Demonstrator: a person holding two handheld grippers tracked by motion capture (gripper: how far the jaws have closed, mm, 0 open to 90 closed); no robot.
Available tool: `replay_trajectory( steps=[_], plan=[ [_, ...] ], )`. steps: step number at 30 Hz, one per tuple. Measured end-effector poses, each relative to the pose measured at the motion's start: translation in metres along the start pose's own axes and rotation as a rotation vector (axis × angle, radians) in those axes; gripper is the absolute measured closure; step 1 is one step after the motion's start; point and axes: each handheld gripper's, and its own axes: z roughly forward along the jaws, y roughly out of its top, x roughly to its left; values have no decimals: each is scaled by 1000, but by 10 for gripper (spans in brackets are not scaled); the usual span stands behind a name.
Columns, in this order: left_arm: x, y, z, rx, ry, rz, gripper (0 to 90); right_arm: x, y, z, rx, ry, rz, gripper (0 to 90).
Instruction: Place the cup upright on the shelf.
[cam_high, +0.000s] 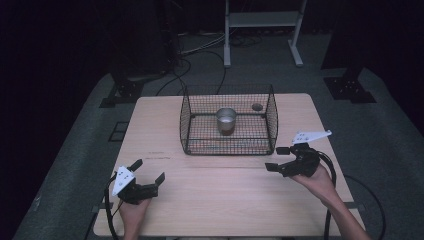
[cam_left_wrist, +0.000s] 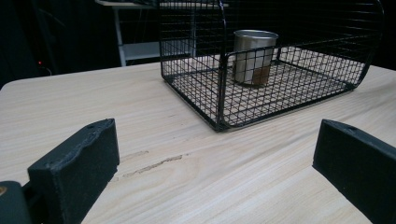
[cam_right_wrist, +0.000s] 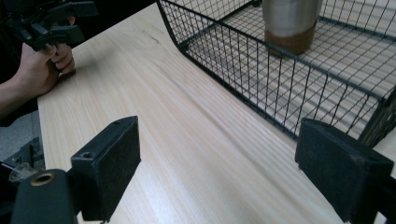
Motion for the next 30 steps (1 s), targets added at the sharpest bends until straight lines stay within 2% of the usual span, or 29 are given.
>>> replay_trajectory(
  steps=[14, 20, 30],
  plan=[
    [0, 0, 0, -1, 4, 1, 0, -5, -29, -5, 22, -16, 31, 135],
    [0, 0, 0, -4, 5, 2, 0, -9, -43, -10, 13, -21, 64, 134],
    [0, 0, 0, -7, 9, 3, 0, -10, -62, -4, 26, -34, 78, 134]
  ],
)
